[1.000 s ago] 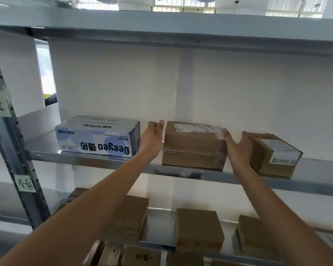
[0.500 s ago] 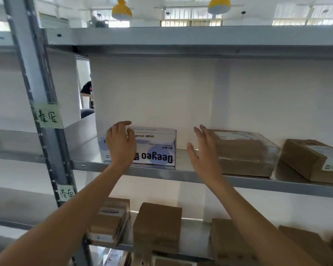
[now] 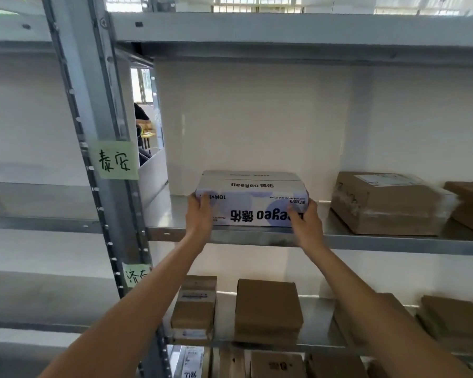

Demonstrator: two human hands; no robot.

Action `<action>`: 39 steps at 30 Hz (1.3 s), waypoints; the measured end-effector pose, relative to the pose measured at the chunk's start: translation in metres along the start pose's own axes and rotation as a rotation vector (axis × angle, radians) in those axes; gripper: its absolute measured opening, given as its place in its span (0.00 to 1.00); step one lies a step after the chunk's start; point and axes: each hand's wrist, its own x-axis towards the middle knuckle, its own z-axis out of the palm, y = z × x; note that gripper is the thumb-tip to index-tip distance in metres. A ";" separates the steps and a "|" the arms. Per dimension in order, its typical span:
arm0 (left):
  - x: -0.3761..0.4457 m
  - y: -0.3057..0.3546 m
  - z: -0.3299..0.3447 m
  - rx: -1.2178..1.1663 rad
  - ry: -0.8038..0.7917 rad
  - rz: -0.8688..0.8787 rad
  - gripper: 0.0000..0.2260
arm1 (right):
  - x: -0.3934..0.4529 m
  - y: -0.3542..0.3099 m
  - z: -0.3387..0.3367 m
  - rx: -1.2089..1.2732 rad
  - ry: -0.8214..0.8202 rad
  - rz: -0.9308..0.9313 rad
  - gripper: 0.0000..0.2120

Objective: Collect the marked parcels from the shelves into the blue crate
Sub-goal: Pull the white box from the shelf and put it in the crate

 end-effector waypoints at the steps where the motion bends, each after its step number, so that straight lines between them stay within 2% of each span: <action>1: -0.001 -0.002 -0.005 0.004 -0.015 -0.009 0.16 | 0.001 0.000 -0.001 -0.006 0.010 0.010 0.22; 4: -0.001 0.007 -0.016 -0.022 0.000 -0.049 0.16 | 0.002 -0.007 -0.007 0.077 0.059 -0.006 0.18; 8: 0.008 0.030 -0.031 -0.231 0.028 0.000 0.16 | 0.001 -0.029 -0.026 0.320 0.125 -0.053 0.11; 10: 0.010 0.040 -0.034 -0.273 0.026 0.030 0.16 | 0.001 -0.043 -0.034 0.388 0.099 -0.064 0.09; 13: 0.008 0.043 -0.028 -0.317 -0.010 -0.051 0.18 | 0.003 -0.055 -0.040 0.402 0.007 -0.099 0.08; 17: 0.001 0.034 -0.020 -0.402 -0.080 -0.077 0.19 | 0.007 -0.055 -0.047 0.377 0.001 -0.133 0.13; 21: -0.006 0.028 -0.016 -0.330 -0.197 -0.010 0.27 | 0.006 -0.059 -0.057 0.431 -0.020 -0.136 0.10; 26: -0.010 0.024 -0.019 -0.415 -0.206 -0.086 0.29 | 0.006 -0.057 -0.063 0.484 -0.051 -0.078 0.21; 28: -0.013 0.026 -0.020 -0.428 -0.198 -0.082 0.28 | 0.002 -0.051 -0.061 0.485 -0.066 -0.030 0.20; 31: -0.017 0.029 -0.021 -0.403 -0.196 -0.066 0.26 | -0.003 -0.043 -0.060 0.508 -0.043 0.010 0.10; 33: -0.020 0.031 -0.021 -0.375 -0.191 -0.046 0.25 | -0.007 -0.041 -0.060 0.515 -0.015 0.023 0.07; 36: -0.028 0.034 -0.018 -0.384 -0.154 -0.023 0.21 | -0.014 -0.040 -0.061 0.524 0.051 0.034 0.11; 39: -0.037 0.039 -0.012 -0.461 -0.135 -0.005 0.14 | -0.023 -0.038 -0.070 0.544 0.128 0.026 0.20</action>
